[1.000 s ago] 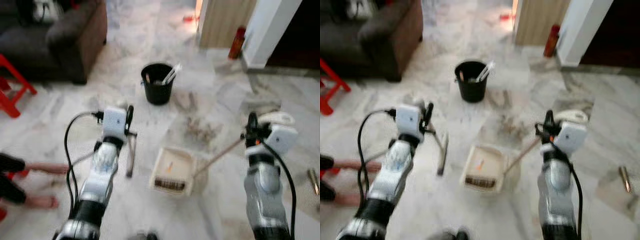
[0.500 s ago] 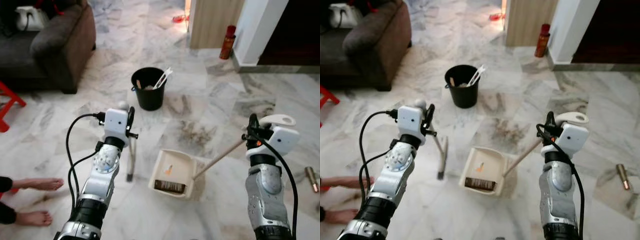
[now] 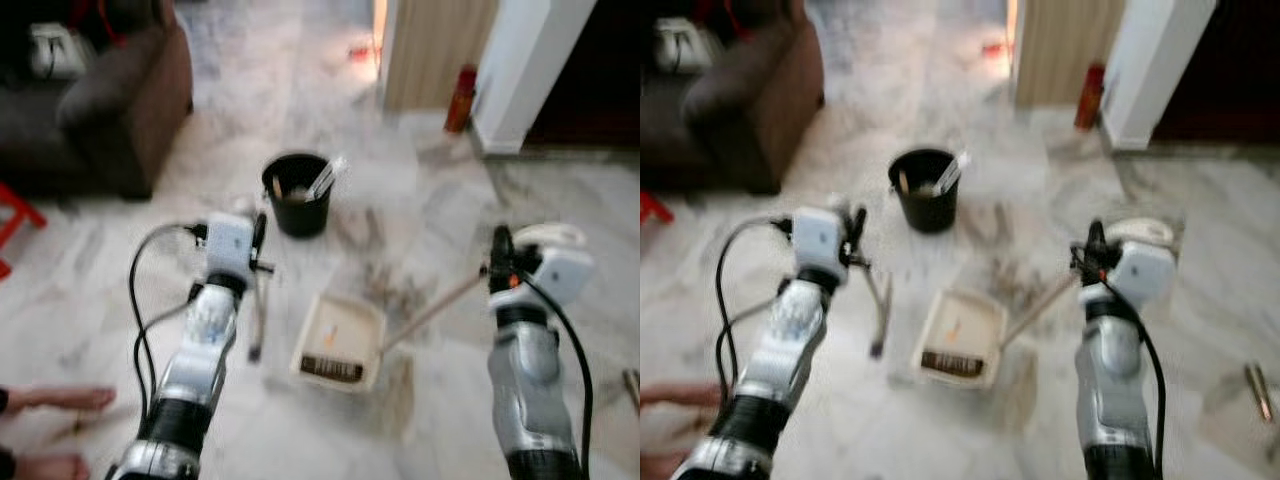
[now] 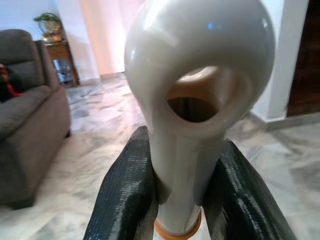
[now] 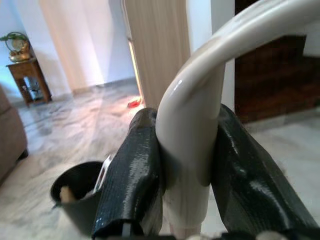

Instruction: Sweep floor

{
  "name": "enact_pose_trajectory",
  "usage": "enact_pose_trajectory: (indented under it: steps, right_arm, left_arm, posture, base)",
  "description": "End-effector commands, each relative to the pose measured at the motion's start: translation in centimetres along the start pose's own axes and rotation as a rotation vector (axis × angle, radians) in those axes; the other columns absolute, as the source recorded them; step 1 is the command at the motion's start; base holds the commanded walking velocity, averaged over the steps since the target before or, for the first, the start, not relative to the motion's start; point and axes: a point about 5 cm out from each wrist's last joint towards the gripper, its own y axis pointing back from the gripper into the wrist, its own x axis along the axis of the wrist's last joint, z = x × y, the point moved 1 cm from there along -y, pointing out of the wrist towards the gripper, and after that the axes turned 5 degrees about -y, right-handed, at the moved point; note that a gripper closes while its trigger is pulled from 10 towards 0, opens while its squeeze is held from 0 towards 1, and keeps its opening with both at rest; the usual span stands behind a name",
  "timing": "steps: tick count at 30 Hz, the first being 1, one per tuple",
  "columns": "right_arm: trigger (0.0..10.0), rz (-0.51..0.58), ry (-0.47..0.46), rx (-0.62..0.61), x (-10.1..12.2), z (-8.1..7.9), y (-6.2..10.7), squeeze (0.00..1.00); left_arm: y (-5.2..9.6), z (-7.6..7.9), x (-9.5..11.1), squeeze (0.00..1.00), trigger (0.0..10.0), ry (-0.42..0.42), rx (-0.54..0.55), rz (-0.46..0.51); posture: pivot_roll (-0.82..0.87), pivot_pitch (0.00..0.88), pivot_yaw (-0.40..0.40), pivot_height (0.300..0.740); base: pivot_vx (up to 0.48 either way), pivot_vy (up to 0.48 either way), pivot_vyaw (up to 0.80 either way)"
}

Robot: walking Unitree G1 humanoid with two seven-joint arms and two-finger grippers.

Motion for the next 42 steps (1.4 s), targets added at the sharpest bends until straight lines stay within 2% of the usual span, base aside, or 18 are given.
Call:
enact_pose_trajectory:
  steps: [1,10,13,18,26,32,42]
  right_arm:
    - [10.0,0.089,-0.037,0.020,2.1,-0.9,-0.7,0.00]
    - [10.0,0.142,-0.056,0.016,3.9,-1.3,-1.4,0.00]
    - [10.0,0.184,-0.072,0.017,5.2,-1.6,-1.7,0.00]
    - [10.0,0.287,-0.109,0.035,8.7,-2.5,-2.7,0.00]
    - [10.0,0.394,-0.149,0.103,12.8,-5.4,-3.8,0.00]
    - [10.0,0.406,-0.174,0.136,13.7,-6.5,-4.1,0.00]
    - [10.0,0.371,-0.192,0.147,13.2,-6.9,-3.8,0.00]
  left_arm:
    - [-0.3,-0.9,1.1,0.00,10.0,-0.026,0.025,0.057]
    - [-0.3,-0.9,1.1,0.00,10.0,-0.023,0.028,0.056]
    - [-0.2,-0.9,1.1,0.00,10.0,-0.023,0.030,0.055]
    - [-0.2,-0.9,1.1,0.00,10.0,-0.018,0.033,0.056]
    - [-0.2,-0.7,0.9,0.00,10.0,-0.016,0.026,0.052]
    - [-0.1,-0.7,0.9,0.00,10.0,-0.015,0.029,0.050]
    - [0.0,-0.6,0.9,0.00,10.0,-0.015,0.030,0.052]
  posture:
    - [0.05,0.107,-0.006,0.740]
    - [0.05,0.116,-0.010,0.740]
    - [0.05,0.117,-0.010,0.740]
    - [0.05,0.118,-0.011,0.740]
    - [0.04,0.119,-0.014,0.740]
    - [0.04,0.118,-0.016,0.740]
    - [0.04,0.120,-0.018,0.740]
  base:
    - [0.322,0.000,0.00]
    - [0.326,0.000,0.00]
    - [0.326,0.000,0.00]
    - [0.190,0.000,0.00]
    - [0.000,0.000,0.00]
    - [0.000,0.000,0.00]
    - [0.000,0.000,0.00]
